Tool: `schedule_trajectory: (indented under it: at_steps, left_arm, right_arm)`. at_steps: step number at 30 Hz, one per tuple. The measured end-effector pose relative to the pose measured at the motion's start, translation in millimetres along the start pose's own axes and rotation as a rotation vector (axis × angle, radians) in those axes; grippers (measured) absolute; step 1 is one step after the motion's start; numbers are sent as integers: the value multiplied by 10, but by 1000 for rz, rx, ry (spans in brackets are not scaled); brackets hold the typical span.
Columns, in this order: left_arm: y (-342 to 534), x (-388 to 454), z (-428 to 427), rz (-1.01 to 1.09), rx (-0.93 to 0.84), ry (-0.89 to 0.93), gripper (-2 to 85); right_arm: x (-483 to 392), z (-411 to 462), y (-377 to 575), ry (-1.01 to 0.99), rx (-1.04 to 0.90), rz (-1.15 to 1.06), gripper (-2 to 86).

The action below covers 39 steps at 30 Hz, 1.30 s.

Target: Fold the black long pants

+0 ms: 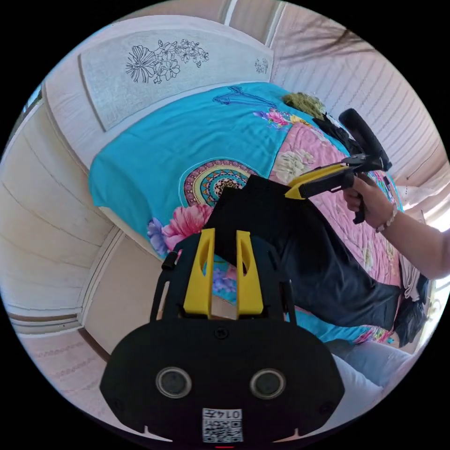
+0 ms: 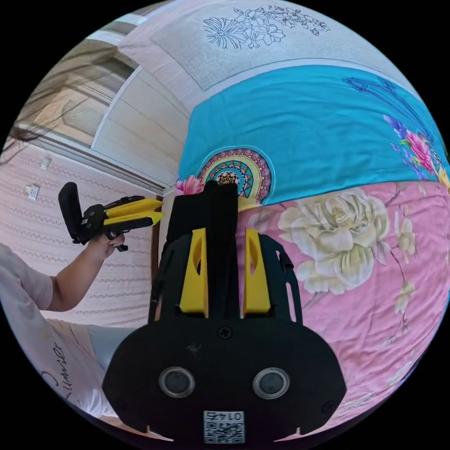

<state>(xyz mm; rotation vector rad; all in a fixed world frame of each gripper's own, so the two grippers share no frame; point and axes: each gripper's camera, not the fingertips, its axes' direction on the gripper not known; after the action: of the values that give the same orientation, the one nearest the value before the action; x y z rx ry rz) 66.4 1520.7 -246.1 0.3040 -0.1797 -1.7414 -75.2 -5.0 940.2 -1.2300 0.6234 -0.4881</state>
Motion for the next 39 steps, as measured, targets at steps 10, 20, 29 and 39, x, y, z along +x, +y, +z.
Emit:
schedule_trajectory:
  at_steps: [10,20,29,39]
  left_arm:
    - [-77,-404,-236,113,-17,71,89]
    - [-406,-200,-456,631,-83,248,67]
    - [-626,-354,-185,449,-426,324,12]
    - [-429,395,-210,454,-465,-281,64]
  right_arm:
    - [-295,-53,-765,-476,-87,-306,5]
    - [-518,-90,-1259,-688,-177,-460,3]
    - [-209,31,-1641,-279,-206,-241,1]
    - [-236,-160,-1481,-45,-150,-162,0]
